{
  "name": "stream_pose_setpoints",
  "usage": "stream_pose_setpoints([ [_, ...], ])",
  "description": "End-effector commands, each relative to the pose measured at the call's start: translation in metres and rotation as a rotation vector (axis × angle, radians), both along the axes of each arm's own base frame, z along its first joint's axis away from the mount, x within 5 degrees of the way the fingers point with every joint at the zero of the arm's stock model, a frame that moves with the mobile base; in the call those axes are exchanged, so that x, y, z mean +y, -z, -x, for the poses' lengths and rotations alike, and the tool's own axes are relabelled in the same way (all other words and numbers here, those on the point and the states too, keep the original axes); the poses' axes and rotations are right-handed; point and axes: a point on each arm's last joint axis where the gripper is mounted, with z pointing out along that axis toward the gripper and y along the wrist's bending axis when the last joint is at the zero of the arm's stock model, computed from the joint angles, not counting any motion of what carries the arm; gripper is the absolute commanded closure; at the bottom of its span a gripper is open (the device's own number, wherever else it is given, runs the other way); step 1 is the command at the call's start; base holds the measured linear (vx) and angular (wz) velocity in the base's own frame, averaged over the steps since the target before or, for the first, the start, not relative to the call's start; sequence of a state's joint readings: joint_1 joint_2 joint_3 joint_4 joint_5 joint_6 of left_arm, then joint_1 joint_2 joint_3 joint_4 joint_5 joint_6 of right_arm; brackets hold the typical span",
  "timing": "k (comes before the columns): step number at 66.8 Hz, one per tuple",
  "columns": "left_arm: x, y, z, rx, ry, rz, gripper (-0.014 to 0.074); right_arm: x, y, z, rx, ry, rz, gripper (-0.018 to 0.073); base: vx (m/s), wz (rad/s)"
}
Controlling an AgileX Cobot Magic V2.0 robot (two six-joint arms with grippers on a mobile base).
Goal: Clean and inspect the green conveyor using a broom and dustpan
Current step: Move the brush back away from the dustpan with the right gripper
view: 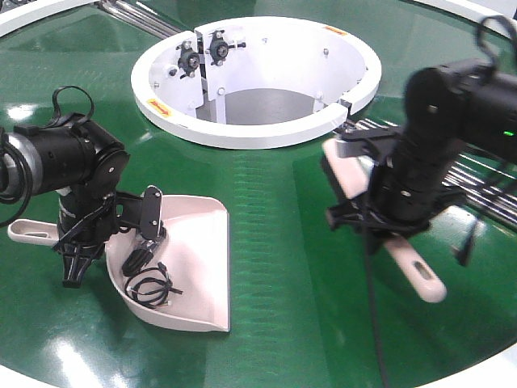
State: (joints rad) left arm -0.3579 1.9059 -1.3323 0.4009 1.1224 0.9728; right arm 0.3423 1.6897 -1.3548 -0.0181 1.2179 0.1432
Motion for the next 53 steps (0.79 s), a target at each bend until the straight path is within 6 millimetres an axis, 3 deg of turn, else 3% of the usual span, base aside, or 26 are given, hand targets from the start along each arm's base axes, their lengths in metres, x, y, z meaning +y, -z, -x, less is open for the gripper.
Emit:
stream_pose_setpoints([
  [1,0.0,-0.026,0.001,-0.074,-0.002,0.006,0.0594,-0.018,-0.012,0.005,-0.083,0.002,-0.007,0.056,0.0,0.0],
  [19,0.0,-0.026,0.001,-0.074,-0.002,0.006,0.0594,-0.04,0.019,0.009,-0.048,0.044,0.008,0.0558,0.0,0.0],
  [53,0.0,-0.026,0.001,-0.074,-0.002,0.006,0.0594,-0.039,0.021,0.008,-0.068,0.019,-0.008,0.0551,0.0,0.0],
])
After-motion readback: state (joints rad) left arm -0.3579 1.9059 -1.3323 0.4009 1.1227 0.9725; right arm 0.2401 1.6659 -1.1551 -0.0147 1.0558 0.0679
